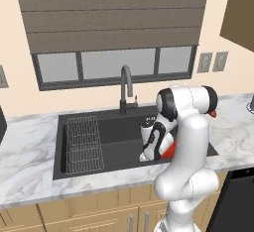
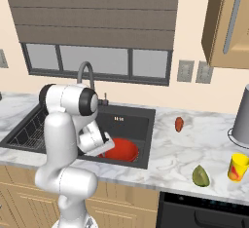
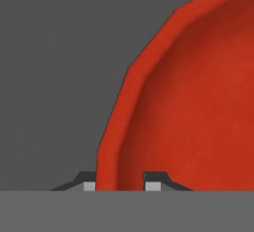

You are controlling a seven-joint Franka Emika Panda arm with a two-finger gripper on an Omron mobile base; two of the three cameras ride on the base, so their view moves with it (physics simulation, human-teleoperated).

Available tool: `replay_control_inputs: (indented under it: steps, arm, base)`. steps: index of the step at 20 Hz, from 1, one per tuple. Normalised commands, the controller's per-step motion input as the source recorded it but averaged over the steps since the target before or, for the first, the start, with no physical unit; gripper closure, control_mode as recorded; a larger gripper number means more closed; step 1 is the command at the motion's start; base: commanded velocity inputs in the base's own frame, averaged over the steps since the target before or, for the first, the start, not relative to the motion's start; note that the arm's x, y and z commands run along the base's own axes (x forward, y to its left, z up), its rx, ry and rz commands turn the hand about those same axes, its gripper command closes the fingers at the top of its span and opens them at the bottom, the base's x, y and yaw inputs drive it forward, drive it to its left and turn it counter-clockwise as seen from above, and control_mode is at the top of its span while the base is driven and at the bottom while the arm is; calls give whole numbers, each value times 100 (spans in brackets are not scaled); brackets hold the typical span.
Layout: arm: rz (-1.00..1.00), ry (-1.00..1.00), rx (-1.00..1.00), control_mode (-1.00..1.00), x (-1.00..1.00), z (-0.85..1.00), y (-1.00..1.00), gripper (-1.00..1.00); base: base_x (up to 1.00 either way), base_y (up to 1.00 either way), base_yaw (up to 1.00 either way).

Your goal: Remove the sweet potato and lemon wedge from the sink. Then move the bowl and cup from the counter to the sink for washing.

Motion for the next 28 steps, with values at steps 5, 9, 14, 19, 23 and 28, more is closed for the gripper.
replay_control_inputs:
  steps: [5,9,14,19,23,28]
  arm:
    - [-1,5,1,-100,5,0,0,-100]
    - [-6,3,0,-100,2,8,0,-100]
    - [-5,1,1,-100,0,23,0,-100]
    - [-7,0,2,-100,0,32,-1,-100]
    - [-10,1,2,-100,0,36,-6,-100]
    - [-6,1,1,-100,-1,38,-10,-100]
  base:
    - [0,0,0]
    - [0,0,0]
    - [0,0,0]
    - [0,0,0]
    - [0,0,0]
    - [0,0,0]
